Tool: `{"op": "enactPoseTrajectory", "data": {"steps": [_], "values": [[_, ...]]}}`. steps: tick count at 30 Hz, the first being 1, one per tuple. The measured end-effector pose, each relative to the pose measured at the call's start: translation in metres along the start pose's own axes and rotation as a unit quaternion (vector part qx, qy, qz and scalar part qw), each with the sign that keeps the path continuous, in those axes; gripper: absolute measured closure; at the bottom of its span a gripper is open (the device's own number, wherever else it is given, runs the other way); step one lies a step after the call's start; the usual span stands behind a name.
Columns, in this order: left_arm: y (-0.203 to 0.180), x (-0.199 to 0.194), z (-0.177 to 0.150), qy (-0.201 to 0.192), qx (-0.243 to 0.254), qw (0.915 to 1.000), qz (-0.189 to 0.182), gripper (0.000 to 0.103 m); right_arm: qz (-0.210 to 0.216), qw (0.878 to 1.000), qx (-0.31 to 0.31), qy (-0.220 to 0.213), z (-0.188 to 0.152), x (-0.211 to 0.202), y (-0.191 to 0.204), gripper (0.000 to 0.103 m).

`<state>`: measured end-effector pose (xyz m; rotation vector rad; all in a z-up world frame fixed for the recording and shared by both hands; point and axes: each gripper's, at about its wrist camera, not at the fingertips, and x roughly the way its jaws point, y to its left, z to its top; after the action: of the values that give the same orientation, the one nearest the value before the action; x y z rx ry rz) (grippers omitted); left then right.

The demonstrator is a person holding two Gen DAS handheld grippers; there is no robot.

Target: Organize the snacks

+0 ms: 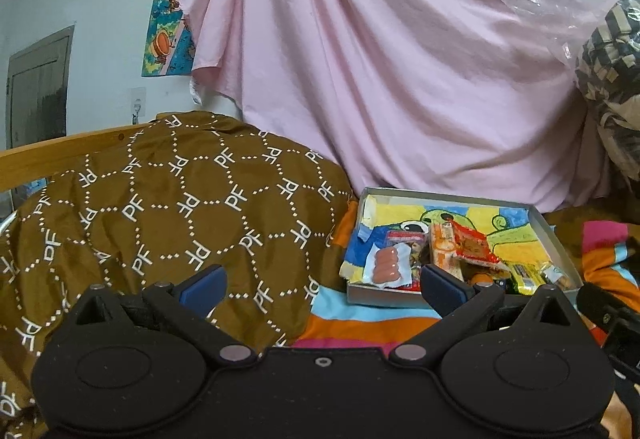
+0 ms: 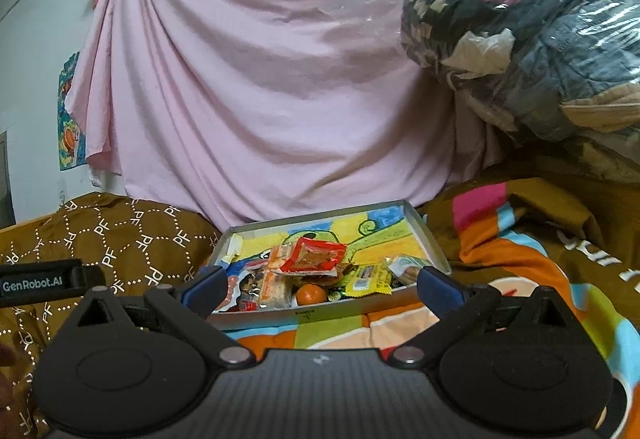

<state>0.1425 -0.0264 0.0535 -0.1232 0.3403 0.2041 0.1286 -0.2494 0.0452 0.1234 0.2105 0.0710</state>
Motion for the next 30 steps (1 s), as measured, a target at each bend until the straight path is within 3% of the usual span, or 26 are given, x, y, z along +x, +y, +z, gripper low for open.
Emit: {"op": "enactPoseTrajectory", "data": {"steps": [30], "values": [[0.028, -0.02, -0.028, 0.007, 0.0, 0.9999, 0.011, 0.001, -0.027, 0.999, 0.026, 0.008, -0.016, -0.019, -0.007, 0.0]]}}
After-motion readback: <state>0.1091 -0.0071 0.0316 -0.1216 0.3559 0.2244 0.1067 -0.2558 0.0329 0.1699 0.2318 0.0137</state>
